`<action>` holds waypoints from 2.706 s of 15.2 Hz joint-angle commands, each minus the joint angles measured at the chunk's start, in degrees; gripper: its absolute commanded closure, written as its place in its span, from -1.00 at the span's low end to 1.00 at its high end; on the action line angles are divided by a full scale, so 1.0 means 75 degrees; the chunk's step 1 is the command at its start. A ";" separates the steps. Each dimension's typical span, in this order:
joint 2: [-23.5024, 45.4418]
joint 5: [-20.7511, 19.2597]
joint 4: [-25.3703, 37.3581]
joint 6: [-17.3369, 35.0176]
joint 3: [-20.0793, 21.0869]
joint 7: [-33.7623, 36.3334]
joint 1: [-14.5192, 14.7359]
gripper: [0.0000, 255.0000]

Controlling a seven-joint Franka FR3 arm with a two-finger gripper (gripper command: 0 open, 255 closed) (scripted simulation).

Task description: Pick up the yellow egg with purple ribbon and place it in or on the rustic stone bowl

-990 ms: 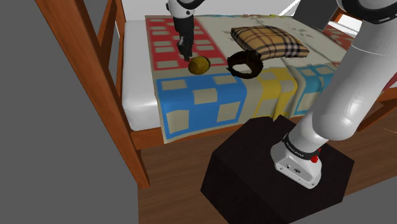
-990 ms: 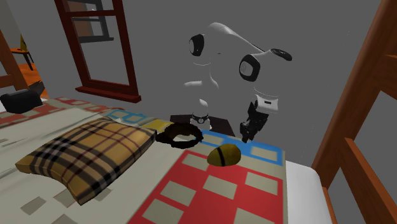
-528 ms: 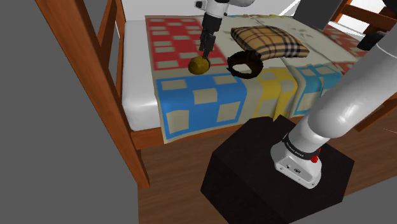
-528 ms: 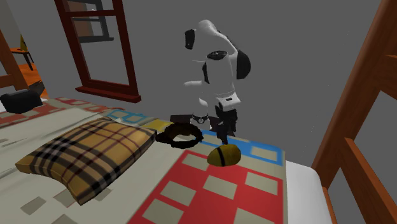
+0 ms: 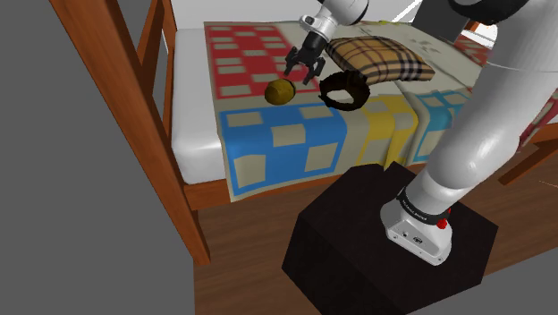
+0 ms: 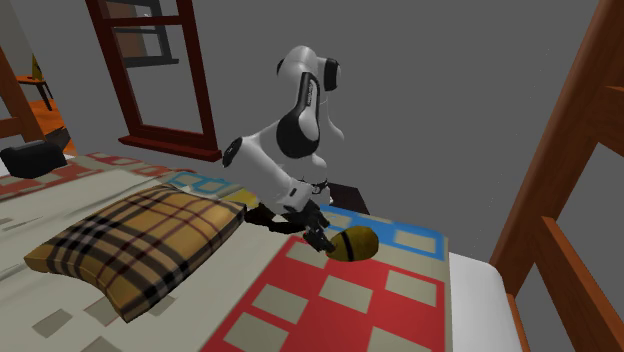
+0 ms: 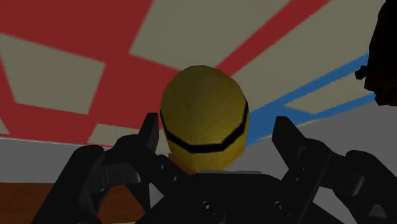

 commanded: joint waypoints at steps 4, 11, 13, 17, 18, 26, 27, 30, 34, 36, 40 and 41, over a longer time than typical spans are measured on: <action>0.1091 0.0419 0.0836 -0.0725 0.0143 -0.1533 -0.0350 -1.00; 0.1074 0.0531 0.0472 -0.0326 0.0233 -0.1604 -0.0197 -1.00; 0.1074 0.0531 0.0472 -0.0326 0.0234 -0.1604 -0.0197 -1.00; 0.1074 0.0531 0.0474 -0.0328 0.0233 -0.1604 -0.0198 1.00; 0.1074 0.0531 0.0474 -0.0328 0.0233 -0.1604 -0.0198 1.00; 0.1074 0.0532 0.0472 -0.0326 0.0233 -0.1604 -0.0197 1.00; 0.1022 0.0519 0.0498 -0.0386 0.0230 -0.1555 -0.0199 1.00; 0.0875 0.0485 0.0587 -0.0570 0.0221 -0.1405 -0.0209 1.00; 0.0696 0.0446 0.0728 -0.0820 0.0210 -0.1204 -0.0223 1.00; 0.0613 0.0429 0.0809 -0.0948 0.0206 -0.1103 -0.0231 1.00; 0.0463 0.0401 0.0990 -0.1208 0.0198 -0.0898 -0.0249 1.00; 0.0429 0.0395 0.1039 -0.1274 0.0196 -0.0846 -0.0253 1.00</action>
